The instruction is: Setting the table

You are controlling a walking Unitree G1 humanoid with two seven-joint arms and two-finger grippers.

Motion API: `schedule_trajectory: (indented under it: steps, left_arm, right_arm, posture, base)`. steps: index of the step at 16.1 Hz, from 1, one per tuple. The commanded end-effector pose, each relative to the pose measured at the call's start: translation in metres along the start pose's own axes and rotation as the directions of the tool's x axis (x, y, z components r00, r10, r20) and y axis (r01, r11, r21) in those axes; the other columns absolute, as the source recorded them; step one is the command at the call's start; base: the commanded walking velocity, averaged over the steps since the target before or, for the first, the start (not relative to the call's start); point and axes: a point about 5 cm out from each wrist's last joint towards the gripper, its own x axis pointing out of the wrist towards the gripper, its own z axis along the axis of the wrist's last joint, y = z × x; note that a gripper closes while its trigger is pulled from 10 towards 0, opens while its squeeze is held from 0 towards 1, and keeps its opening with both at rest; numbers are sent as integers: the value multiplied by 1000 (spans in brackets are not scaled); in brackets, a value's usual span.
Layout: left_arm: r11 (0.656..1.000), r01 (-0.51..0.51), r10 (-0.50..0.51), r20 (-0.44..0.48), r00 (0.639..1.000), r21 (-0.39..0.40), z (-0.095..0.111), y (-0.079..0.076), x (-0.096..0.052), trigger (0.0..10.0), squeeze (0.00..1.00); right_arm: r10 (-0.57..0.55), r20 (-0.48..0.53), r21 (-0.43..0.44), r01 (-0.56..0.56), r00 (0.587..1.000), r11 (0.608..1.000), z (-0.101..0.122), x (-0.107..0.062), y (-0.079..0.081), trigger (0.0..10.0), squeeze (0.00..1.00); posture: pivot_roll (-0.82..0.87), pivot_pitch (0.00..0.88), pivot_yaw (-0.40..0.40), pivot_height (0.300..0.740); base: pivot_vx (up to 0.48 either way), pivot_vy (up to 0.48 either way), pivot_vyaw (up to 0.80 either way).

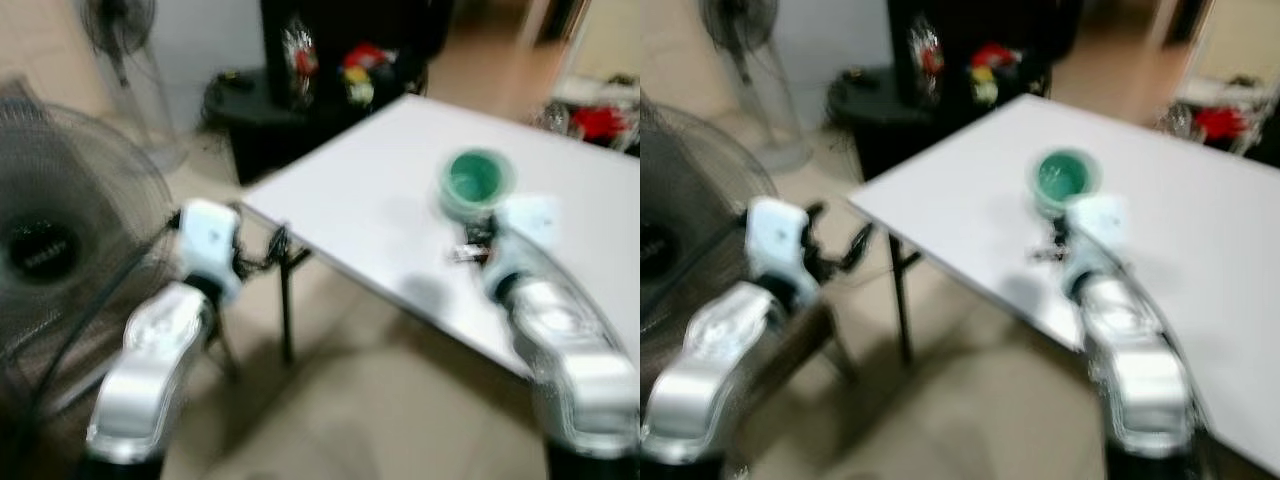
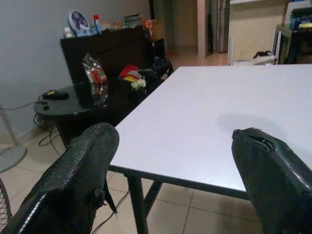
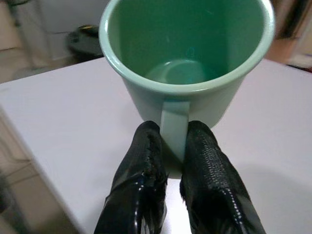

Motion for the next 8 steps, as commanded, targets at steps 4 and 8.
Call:
schedule_trajectory:
  steps: [4,8]
  left_arm:
    - [1000,11,-11,4,1000,10,2,-4,3,10000,0]
    - [1000,12,-12,8,1000,22,4,-2,4,10000,0]
  right_arm:
    - [-16,7,-20,16,1000,1000,3,3,-8,10000,0]
    - [-9,24,-24,9,1000,1000,5,7,-5,10000,0]
  posture:
    - [87,0,16,740]
    - [99,0,13,740]
  base:
    - [349,0,-391]
    - [349,0,0]
